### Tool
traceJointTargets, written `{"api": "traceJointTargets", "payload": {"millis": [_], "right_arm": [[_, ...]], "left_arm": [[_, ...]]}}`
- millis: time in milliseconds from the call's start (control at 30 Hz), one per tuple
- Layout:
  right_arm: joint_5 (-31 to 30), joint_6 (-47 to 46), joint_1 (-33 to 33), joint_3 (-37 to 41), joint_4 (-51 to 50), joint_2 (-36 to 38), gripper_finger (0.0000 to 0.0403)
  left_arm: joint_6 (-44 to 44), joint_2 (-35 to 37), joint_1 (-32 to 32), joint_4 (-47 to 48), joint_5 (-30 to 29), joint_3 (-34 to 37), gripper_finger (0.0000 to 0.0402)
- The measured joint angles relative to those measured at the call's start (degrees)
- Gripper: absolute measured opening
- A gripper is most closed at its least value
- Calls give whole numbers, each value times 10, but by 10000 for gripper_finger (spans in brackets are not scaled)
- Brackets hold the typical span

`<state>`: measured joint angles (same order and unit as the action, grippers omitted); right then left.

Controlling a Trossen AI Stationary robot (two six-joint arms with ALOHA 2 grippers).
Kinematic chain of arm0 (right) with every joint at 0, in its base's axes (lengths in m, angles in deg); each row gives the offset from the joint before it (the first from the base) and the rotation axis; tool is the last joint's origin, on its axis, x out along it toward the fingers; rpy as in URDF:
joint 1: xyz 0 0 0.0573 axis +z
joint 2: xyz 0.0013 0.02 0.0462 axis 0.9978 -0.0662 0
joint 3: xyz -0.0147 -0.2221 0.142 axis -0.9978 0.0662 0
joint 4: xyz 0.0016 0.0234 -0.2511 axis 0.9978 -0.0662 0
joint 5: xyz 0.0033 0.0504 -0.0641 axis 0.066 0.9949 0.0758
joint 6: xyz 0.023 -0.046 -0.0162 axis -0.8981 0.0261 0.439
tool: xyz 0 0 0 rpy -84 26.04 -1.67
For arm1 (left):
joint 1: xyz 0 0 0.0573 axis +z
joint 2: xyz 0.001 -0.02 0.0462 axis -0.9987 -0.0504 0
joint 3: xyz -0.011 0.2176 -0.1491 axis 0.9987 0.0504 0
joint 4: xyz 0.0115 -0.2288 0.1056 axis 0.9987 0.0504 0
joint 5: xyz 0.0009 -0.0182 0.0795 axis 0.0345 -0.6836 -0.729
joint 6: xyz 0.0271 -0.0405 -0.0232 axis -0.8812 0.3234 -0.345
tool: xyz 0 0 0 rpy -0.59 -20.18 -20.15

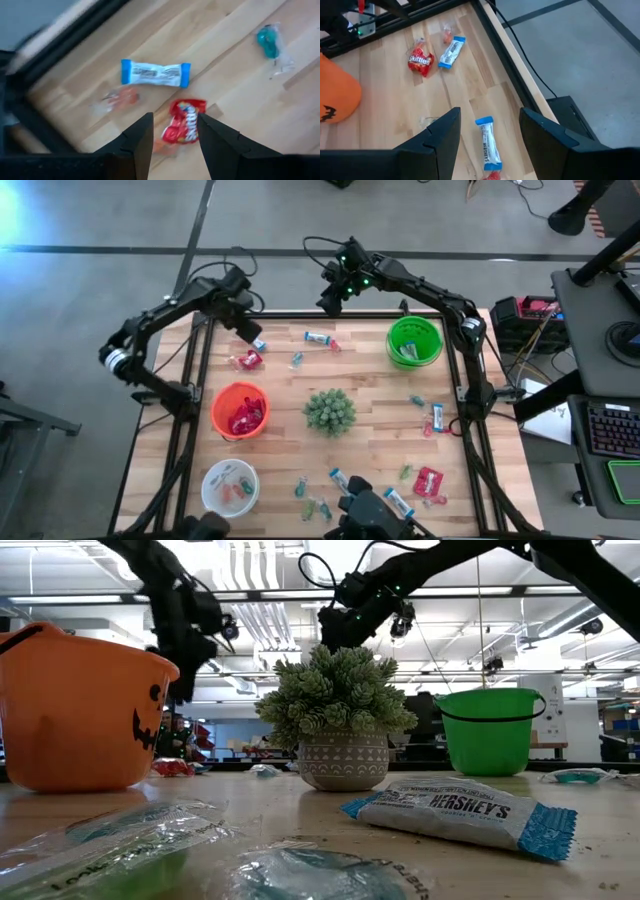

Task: Sort candy
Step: Put the red candy into the orange bucket

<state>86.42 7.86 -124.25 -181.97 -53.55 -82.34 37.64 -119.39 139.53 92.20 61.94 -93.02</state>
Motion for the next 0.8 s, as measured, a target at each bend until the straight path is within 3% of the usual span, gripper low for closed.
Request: {"api": "traceJointTargets", "payload": {"millis": [233, 467, 667, 800], "right_arm": [[0, 0, 0, 0, -7, 0, 194], [0, -6, 0, 1, -10, 0, 194], [0, -27, 0, 1, -30, 0, 194], [0, -26, 0, 1, -46, 0, 194]], "left_arm": [[-15, -60, 0, -26, 19, 0, 135], [-140, -84, -1, -7, 38, -21, 135], [-24, -116, -1, 31, 49, -63, 135], [-37, -120, -3, 69, 49, -56, 135]]}}
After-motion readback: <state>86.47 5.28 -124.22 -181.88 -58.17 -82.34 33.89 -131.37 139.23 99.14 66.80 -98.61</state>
